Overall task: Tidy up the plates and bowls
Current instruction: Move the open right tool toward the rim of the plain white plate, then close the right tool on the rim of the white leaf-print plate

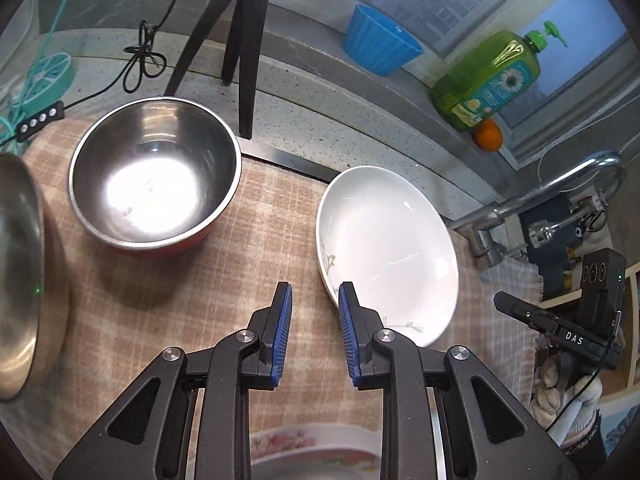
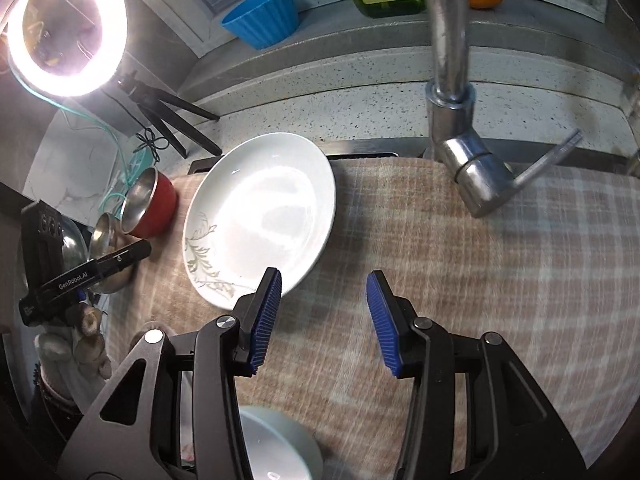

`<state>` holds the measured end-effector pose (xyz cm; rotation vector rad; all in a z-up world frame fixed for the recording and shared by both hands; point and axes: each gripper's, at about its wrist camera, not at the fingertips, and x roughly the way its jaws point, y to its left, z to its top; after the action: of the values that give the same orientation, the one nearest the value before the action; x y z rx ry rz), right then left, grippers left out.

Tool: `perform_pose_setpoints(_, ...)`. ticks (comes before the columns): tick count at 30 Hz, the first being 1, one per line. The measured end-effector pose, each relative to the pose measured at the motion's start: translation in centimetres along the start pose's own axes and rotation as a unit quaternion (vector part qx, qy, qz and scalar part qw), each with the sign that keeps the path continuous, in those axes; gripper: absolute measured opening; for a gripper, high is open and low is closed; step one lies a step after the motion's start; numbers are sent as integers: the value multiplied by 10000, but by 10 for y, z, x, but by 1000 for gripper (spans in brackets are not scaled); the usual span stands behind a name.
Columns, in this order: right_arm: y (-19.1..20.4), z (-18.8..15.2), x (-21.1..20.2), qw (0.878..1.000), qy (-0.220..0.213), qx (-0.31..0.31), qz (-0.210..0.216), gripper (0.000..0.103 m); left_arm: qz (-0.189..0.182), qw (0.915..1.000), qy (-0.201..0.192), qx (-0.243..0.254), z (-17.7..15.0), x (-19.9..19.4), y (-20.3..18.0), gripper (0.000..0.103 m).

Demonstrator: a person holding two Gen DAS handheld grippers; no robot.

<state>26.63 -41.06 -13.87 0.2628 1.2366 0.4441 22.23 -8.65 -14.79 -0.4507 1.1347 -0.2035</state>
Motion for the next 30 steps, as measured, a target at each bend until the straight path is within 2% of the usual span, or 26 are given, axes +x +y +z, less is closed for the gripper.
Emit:
perform_pose_setpoints(11, -10, 29, 37, 9997, 183, 182, 25, 46, -8, 9998, 191, -104, 19, 26, 2, 22)
perform_pose_setpoints(23, -7, 36, 55, 9992, 356, 184, 13, 25, 71, 9991, 391, 109, 20, 43, -3, 19)
perform_pose_setpoints(26, -3, 37, 59, 9992, 380, 159, -7, 17, 96, 9991, 385, 145, 20, 44, -4, 11)
perform_pose_setpoints(30, 1, 39, 62, 9991, 415, 85, -66, 12, 64, 9990, 417, 172, 23, 47, -3, 10)
